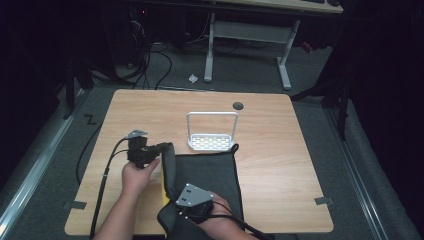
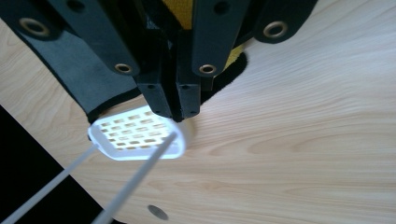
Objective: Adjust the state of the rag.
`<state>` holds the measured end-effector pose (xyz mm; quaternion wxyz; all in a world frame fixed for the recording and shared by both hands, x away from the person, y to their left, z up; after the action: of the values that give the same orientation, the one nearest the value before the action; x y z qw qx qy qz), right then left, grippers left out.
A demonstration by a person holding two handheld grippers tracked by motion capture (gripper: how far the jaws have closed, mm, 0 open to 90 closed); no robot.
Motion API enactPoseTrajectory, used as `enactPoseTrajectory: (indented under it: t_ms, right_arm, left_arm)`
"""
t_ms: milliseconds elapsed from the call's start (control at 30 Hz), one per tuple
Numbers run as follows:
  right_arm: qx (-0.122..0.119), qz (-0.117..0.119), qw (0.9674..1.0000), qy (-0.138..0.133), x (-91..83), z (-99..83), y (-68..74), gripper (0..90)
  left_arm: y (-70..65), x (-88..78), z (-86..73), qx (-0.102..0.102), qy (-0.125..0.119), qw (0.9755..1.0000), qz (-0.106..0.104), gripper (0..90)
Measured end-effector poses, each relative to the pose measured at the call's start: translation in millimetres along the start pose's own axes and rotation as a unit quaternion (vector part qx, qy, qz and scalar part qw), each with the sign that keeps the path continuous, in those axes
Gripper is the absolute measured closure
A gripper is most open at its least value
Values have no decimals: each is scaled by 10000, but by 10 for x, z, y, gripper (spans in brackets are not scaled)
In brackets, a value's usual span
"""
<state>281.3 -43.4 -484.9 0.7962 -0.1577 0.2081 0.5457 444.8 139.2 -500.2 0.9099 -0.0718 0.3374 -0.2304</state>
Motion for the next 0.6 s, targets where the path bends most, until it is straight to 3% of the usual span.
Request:
enactPoseTrajectory:
  t_ms: [200, 367, 600]
  right_arm:
    - [127, -200, 9997, 61, -279, -217, -133, 815]
    - [362, -401, 9985, 57, -566, -413, -252, 815]
    - [487, -568, 9971, 114, -783, -611, -279, 811]
  left_arm:
    - [-446, 258, 36, 121, -94, 9999, -63, 852]
    - [-690, 434, 23, 221, 22, 9997, -105, 851]
    - [-931, 580, -21, 265, 93, 9994, -181, 849]
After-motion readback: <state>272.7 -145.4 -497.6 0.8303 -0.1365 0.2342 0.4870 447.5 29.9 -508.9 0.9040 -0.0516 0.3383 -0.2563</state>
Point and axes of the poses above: each handheld gripper's, and its own axes: x roughly forward along the jaws, z roughly out of its top, y roughly to its left, the point moved 2 cm from there along x, roughly forward along the jaws, and after that the axes turned 13 degrees about z, right-handed, at the moved point
